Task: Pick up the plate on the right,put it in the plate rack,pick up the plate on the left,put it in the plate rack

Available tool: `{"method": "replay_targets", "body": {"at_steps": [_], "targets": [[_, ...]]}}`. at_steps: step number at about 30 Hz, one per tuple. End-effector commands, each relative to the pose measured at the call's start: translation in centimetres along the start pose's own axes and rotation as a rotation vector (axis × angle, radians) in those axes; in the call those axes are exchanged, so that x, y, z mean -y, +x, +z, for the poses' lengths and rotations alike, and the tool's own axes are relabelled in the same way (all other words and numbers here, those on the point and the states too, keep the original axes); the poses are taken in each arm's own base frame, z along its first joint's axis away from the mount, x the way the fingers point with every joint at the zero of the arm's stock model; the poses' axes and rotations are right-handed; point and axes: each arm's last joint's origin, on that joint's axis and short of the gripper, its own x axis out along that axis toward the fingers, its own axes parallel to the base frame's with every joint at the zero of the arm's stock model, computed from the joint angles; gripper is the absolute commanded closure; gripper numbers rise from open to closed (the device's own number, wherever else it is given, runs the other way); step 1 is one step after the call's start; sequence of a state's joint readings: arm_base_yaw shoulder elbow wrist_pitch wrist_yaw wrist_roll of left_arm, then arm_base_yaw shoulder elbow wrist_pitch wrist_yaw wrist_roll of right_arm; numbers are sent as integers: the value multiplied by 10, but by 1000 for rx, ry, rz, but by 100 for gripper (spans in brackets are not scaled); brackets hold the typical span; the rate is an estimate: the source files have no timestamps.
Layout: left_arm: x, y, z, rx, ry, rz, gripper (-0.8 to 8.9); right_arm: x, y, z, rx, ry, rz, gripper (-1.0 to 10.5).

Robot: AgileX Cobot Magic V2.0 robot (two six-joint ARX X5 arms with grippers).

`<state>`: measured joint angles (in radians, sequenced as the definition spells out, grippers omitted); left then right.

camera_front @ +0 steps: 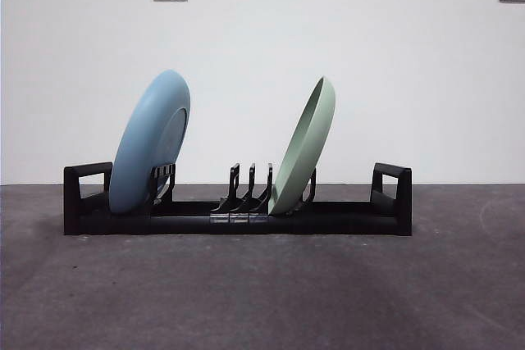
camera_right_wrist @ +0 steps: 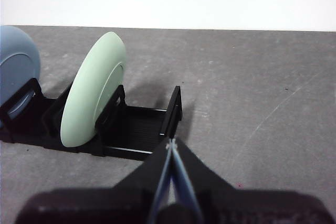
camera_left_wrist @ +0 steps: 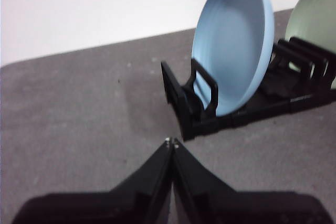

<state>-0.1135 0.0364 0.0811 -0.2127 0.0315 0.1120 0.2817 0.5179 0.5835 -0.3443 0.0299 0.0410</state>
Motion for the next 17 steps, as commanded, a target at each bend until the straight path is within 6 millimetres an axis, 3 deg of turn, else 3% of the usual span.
{"method": "replay_targets", "body": {"at_steps": [1, 6, 17], "targets": [[0, 2, -9, 0, -28, 4, 816, 0, 1, -2, -2, 10, -2, 944], [2, 5, -20, -30, -40, 3, 816, 0, 1, -2, -2, 10, -2, 944], [2, 5, -20, -26, -38, 6, 816, 0, 1, -2, -3, 10, -2, 944]]}}
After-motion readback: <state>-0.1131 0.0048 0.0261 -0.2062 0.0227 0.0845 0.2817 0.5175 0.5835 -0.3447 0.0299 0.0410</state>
